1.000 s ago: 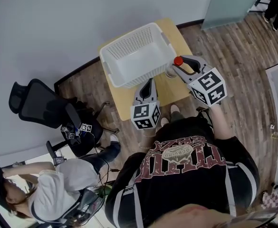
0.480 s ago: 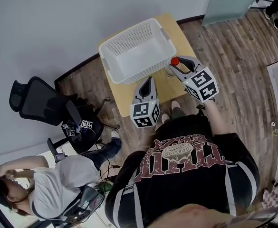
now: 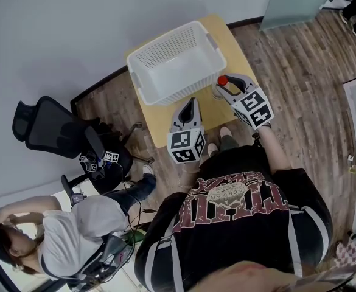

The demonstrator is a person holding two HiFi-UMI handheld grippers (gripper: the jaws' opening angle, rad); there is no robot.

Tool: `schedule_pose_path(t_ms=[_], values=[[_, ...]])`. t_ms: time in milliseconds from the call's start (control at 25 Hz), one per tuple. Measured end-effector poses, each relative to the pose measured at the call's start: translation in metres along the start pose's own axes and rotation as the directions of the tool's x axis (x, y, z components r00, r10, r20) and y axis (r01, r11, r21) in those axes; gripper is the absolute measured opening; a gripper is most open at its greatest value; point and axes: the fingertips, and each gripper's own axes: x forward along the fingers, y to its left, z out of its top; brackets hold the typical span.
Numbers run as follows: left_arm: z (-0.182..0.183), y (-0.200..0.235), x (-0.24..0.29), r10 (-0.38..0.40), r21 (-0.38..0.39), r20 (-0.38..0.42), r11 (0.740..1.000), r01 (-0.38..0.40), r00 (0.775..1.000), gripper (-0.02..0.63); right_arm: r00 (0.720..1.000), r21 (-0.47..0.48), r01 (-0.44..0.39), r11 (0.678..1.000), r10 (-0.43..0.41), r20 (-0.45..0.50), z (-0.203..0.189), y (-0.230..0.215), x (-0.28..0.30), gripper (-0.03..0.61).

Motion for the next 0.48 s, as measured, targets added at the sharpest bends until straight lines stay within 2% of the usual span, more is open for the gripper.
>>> schedule_pose_path(t_ms=[480], values=[[-0.008,0.005,0.000,0.013,-0.012,-0.011,1.000,-0.013,1.000,0.032,0.999,0.018,0.004,1.000,-0.003,-0.033,-0.038,-0.001,0.024,0.158]])
